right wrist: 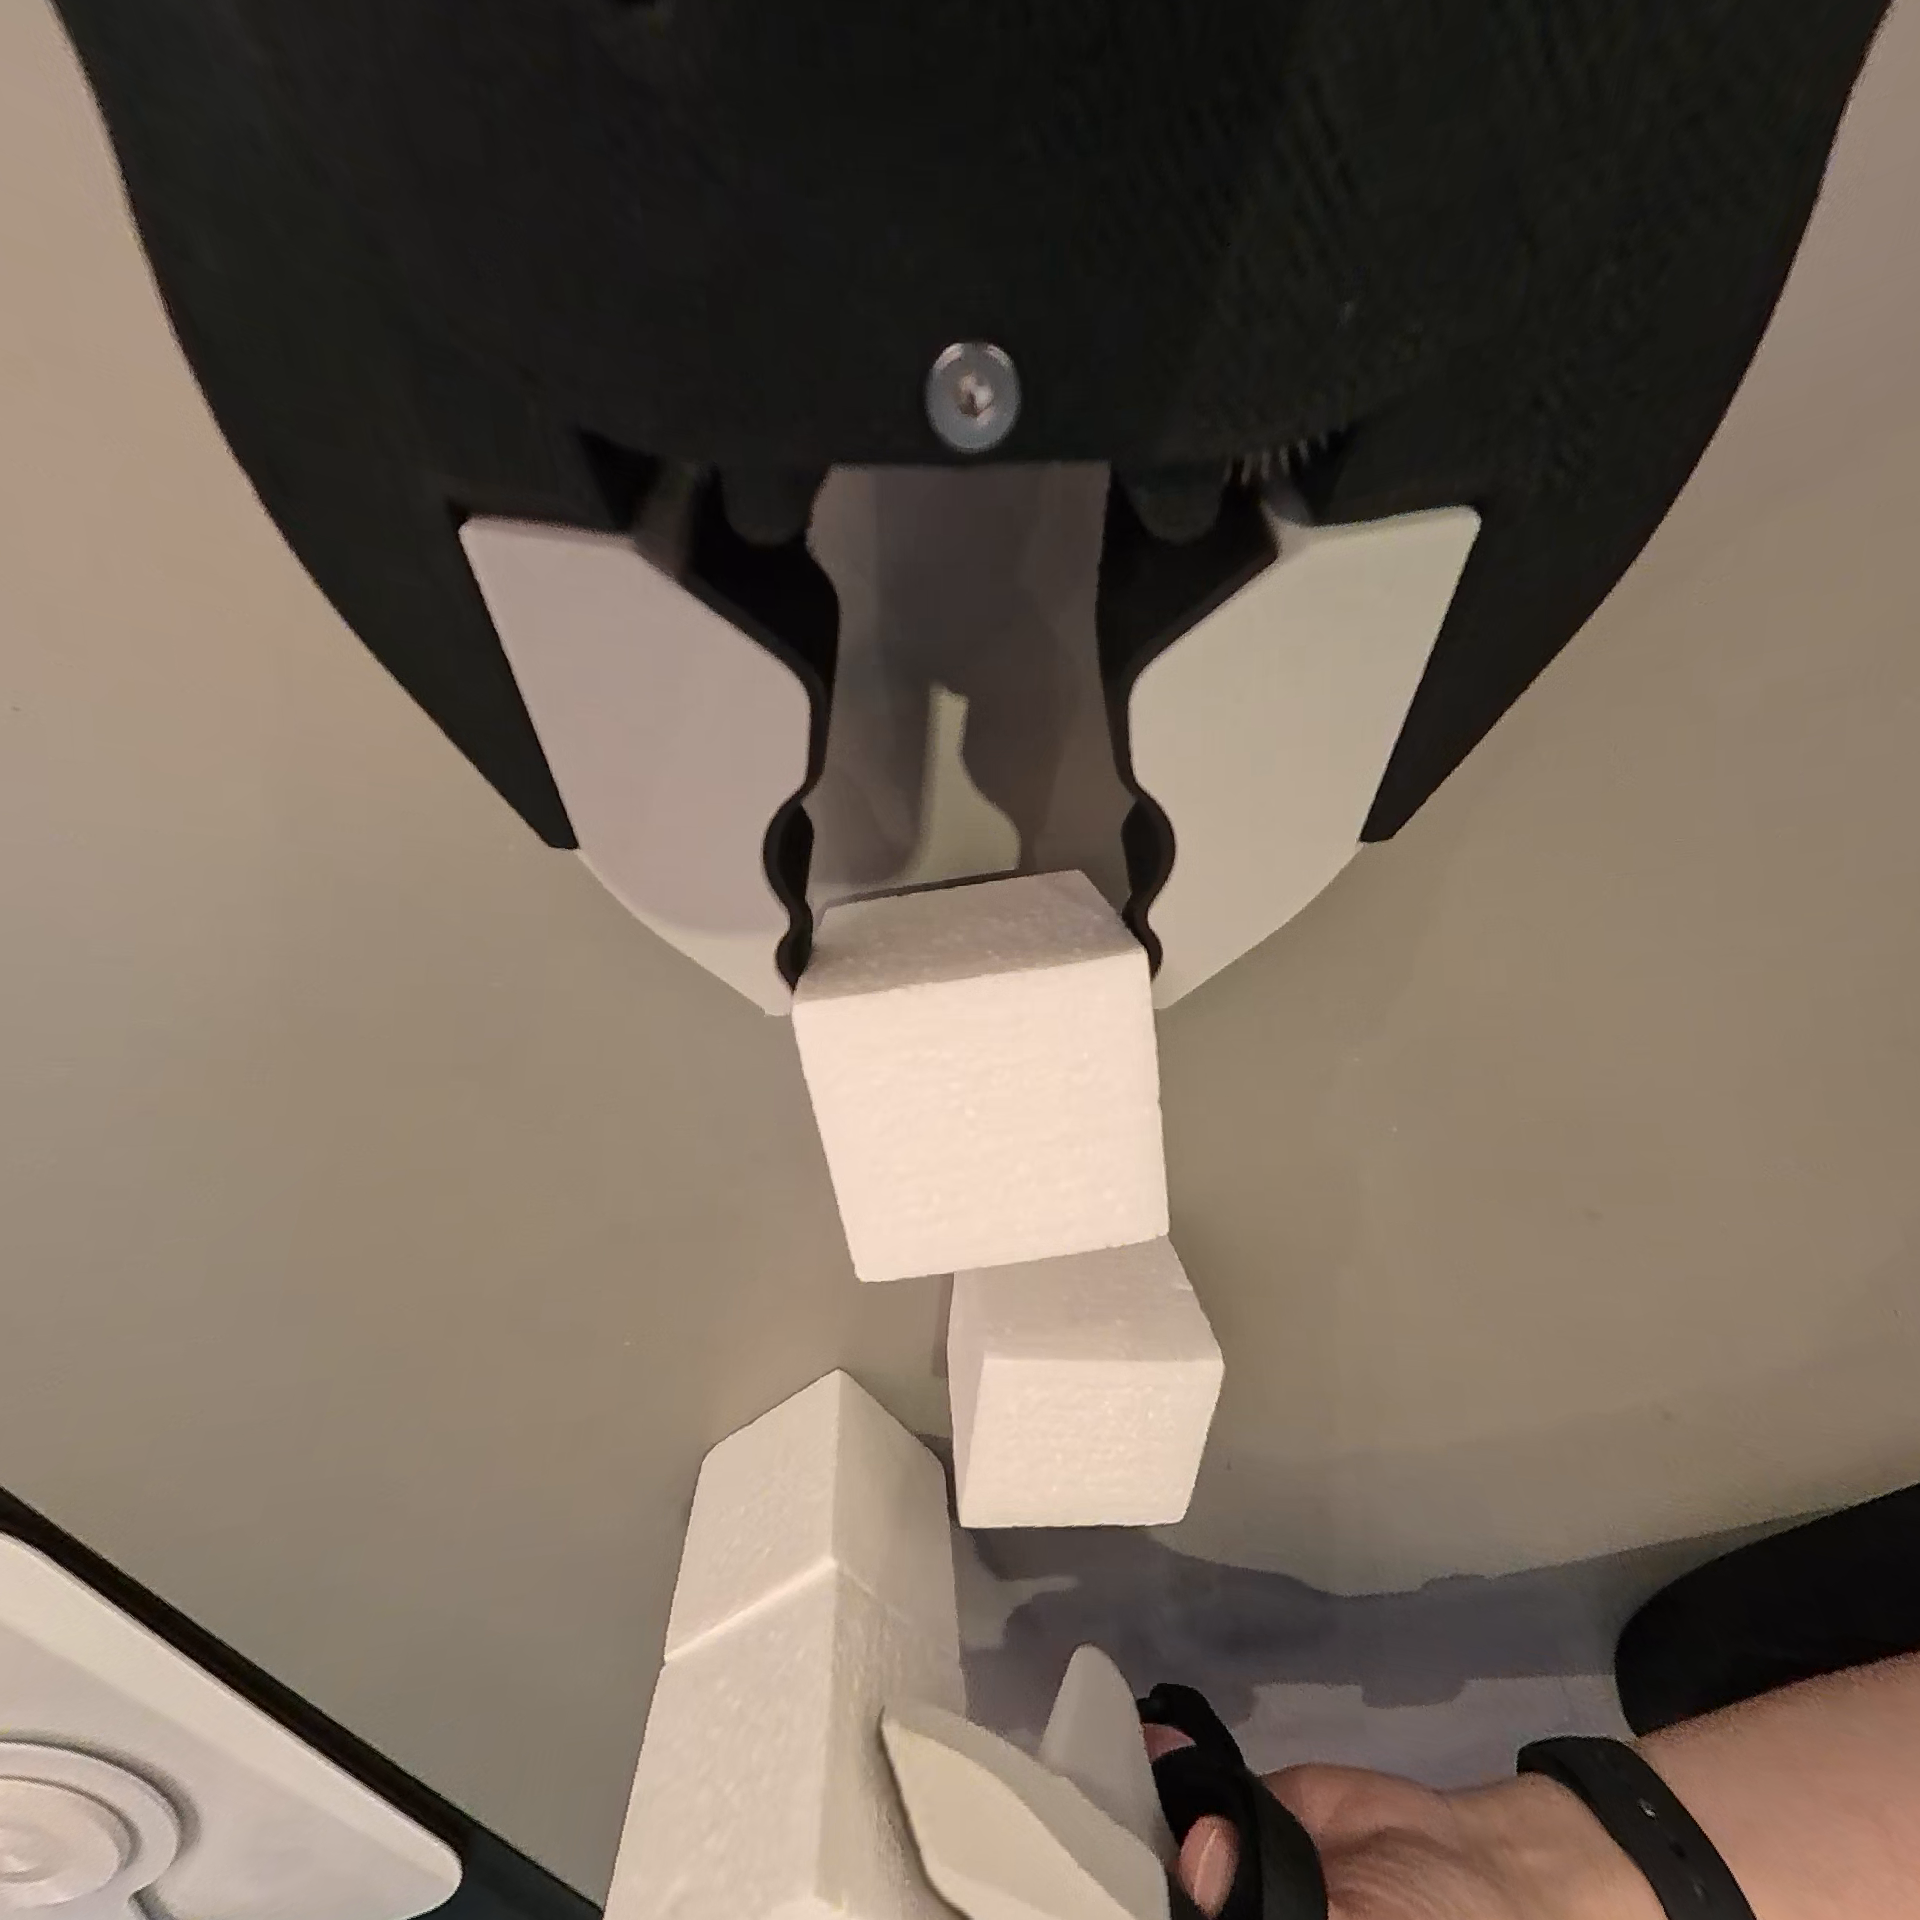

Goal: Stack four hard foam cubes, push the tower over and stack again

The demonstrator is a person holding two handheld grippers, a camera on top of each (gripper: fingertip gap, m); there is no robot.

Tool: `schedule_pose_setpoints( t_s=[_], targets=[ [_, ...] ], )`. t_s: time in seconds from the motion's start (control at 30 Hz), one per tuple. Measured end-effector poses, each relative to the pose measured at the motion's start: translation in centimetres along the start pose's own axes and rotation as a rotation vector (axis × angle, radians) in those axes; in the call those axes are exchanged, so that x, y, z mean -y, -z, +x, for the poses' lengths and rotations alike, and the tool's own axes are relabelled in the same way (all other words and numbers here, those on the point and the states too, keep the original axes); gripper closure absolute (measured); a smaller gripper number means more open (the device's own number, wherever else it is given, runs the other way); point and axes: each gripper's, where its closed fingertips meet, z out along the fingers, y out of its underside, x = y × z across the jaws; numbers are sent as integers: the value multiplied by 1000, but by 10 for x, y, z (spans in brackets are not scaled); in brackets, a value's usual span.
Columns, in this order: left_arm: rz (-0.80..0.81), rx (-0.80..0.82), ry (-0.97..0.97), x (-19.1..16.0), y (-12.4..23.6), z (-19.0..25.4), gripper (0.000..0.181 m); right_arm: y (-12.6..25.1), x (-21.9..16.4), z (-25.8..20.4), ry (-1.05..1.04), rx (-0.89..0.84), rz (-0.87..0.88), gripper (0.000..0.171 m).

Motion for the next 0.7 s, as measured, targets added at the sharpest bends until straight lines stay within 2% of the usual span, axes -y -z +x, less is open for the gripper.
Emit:
schedule_pose_setpoints(
  t_s=[0.13, 0.23, 0.37, 0.53, 0.7],
  targets=[
    [36, -11, 31, 3, 14, 5, 96, 6, 8, 0, -2, 3, 50, 112],
    [85, 8, 50, 6, 37, 3, 97, 14, 18, 1, -22, 15, 126, 112],
    [99, 29, 87, -8, 61, -8, 102, 23, 38, -4, -33, 80, 269, 112],
    [203, 7, 228, -10, 73, -25, 114, 30, 93, -5, -8, 186, 420, 113],
    [214, 2, 254, -19, 78, -36, 118, -2, 150, 5, 92, 292, 345, 112]
  ],
)
